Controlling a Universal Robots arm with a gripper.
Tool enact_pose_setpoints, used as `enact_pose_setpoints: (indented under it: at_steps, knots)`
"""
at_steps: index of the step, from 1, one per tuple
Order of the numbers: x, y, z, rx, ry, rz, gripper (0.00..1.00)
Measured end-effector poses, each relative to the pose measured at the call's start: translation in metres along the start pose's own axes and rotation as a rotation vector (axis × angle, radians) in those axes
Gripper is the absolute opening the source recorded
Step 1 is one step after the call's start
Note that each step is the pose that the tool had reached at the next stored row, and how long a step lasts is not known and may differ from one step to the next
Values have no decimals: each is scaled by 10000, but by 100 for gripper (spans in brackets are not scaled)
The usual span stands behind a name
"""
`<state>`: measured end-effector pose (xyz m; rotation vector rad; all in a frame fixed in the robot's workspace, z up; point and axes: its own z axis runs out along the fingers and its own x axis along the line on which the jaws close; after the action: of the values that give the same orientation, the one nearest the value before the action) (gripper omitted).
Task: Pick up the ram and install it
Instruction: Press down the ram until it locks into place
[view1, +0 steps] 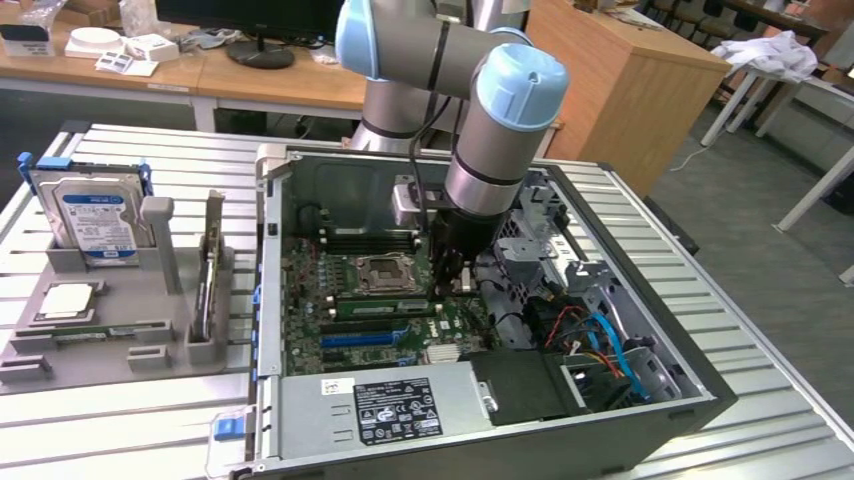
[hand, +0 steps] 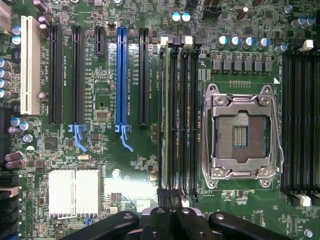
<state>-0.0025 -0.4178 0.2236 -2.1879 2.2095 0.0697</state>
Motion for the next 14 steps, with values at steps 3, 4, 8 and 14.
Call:
enact_pose_setpoints:
  at_steps: [3,4,8,14]
  knots:
    - [0,0,1,0,2,0,11]
    - [0,0,2,0,2,0,11]
    - [1,0,11,9,4,0,11]
    - [-1,0,3,12,-9,0,11]
